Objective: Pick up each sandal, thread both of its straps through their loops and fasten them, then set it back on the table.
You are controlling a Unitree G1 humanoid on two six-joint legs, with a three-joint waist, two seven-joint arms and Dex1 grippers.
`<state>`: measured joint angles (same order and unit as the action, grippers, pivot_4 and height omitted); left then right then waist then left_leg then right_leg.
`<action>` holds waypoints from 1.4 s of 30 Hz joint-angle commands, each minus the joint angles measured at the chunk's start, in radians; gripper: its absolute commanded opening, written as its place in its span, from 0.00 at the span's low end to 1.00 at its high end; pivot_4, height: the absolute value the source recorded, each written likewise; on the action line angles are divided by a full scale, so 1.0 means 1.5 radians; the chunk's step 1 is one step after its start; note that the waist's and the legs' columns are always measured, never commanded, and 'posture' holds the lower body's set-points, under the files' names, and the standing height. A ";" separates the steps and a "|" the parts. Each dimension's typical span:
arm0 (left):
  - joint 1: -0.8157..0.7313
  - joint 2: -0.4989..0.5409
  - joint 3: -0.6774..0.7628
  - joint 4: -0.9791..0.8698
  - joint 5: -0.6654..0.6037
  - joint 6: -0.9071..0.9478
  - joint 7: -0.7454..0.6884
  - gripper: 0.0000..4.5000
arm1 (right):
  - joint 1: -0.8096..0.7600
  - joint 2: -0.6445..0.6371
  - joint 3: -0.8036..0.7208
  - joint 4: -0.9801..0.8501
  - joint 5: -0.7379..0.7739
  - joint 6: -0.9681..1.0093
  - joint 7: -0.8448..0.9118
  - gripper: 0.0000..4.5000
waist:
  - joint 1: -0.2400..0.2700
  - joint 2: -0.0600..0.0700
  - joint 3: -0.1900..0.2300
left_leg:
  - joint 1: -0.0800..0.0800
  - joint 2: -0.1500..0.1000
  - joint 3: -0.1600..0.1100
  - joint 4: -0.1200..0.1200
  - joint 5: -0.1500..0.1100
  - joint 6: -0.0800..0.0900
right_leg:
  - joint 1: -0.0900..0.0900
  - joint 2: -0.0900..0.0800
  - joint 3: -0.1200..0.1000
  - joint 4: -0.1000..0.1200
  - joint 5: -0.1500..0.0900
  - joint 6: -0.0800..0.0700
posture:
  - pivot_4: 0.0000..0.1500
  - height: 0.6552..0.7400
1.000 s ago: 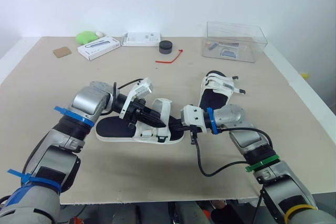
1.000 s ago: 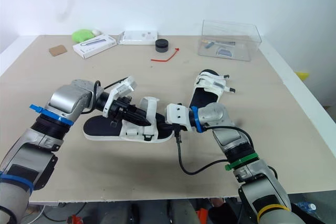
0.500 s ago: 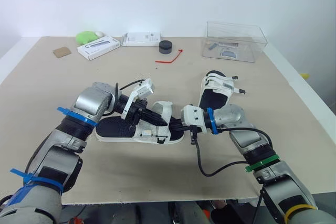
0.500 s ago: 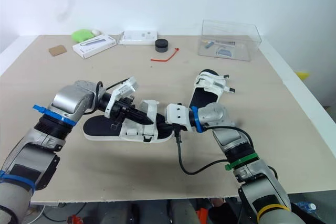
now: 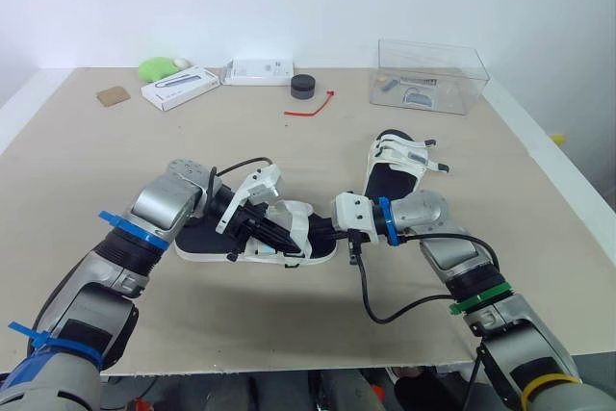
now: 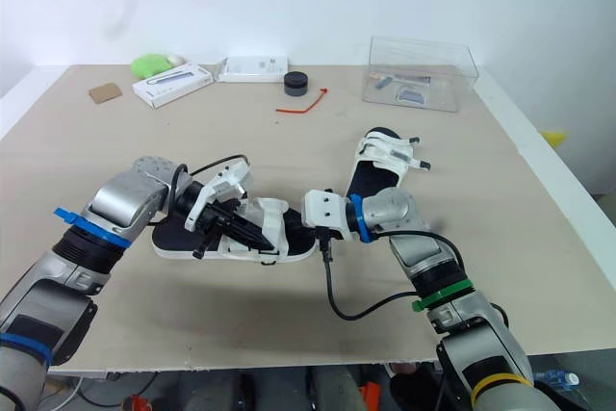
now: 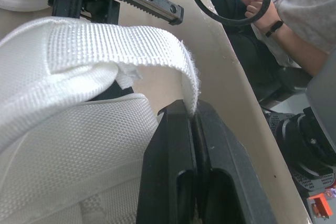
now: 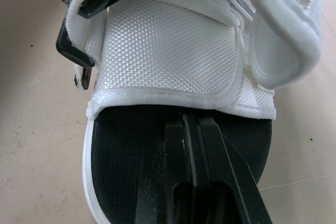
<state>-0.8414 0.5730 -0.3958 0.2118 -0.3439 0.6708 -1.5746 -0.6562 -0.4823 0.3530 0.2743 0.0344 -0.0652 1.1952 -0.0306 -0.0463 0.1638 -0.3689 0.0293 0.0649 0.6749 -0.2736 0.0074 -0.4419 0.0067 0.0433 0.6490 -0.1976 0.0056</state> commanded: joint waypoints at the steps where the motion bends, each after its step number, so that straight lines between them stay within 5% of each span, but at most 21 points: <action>1: -0.010 0.021 0.010 -0.021 0.007 0.004 0.003 0.24 | -0.002 -0.019 0.005 0.021 -0.026 0.003 0.003 0.00 | 0.000 0.000 0.000 | 0.000 0.000 0.000 0.000 0.000 0.000 | 0.000 0.000 0.000 0.000 0.000 0.000 | 1.00 1.00; 6: -0.014 0.069 0.033 -0.075 -0.007 0.002 -0.016 0.67 | -0.001 -0.022 0.005 0.019 -0.026 0.002 0.006 0.00 | 0.000 0.000 0.000 | 0.000 0.000 0.000 0.000 0.000 0.000 | 0.000 0.000 0.000 0.000 0.000 0.000 | 1.00 1.00; 12: -0.016 0.129 0.110 -0.155 -0.072 0.054 -0.010 0.67 | 0.000 -0.025 0.006 0.016 -0.025 0.003 0.012 0.00 | 0.000 0.000 0.000 | -0.001 0.001 0.000 0.000 0.000 0.000 | 0.000 -0.001 0.000 0.000 0.000 0.000 | 1.00 1.00; 17: 0.090 0.190 0.301 -0.349 -0.351 0.338 0.046 0.67 | -0.003 -0.022 0.010 0.022 -0.025 0.001 0.017 0.00 | -0.005 0.000 0.001 | -0.001 0.001 0.001 0.000 -0.001 0.001 | -0.001 -0.002 0.000 0.000 -0.001 0.002 | 1.00 1.00; 19: 0.160 0.202 0.318 -0.406 -0.379 0.359 0.081 0.67 | -0.004 -0.019 0.011 0.023 -0.024 0.001 0.016 0.00 | -0.010 0.002 0.000 | 0.000 0.001 0.001 -0.001 -0.002 0.002 | 0.000 -0.003 0.000 0.000 -0.003 0.002 | 1.00 1.00; 28: 0.378 0.079 0.322 -0.526 -0.286 0.222 0.369 0.67 | -0.003 -0.015 0.015 0.026 -0.021 0.001 0.019 0.00 | -0.008 -0.001 0.000 | 0.001 -0.001 -0.001 0.000 0.001 -0.001 | 0.001 -0.005 -0.001 0.001 -0.002 0.001 | 1.00 1.00; 35: 0.519 0.053 0.253 -0.549 -0.151 0.010 0.420 0.67 | -0.016 -0.011 0.016 0.043 -0.023 -0.007 0.024 0.00 | -0.008 -0.001 0.000 | 0.001 -0.001 0.000 -0.001 0.000 -0.002 | 0.001 -0.007 -0.001 0.000 0.000 0.000 | 1.00 1.00; 42: 0.531 0.046 0.213 -0.493 -0.076 -0.093 0.430 0.67 | -0.020 -0.007 0.019 0.052 -0.024 -0.013 0.028 0.00 | -0.008 -0.001 0.000 | 0.001 -0.001 0.000 -0.001 0.002 0.000 | 0.001 -0.006 -0.001 0.000 -0.001 -0.002 | 1.00 1.00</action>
<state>-0.0314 0.6516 -0.0637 -0.5394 -0.4773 0.5666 -0.9412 -0.6884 -0.4888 0.3606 0.3269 0.0314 -0.0912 1.2241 -0.0423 -0.0473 0.1640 -0.3670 0.0278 0.0651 0.6732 -0.2713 0.0069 -0.4403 -0.0026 0.0421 0.6485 -0.1990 0.0033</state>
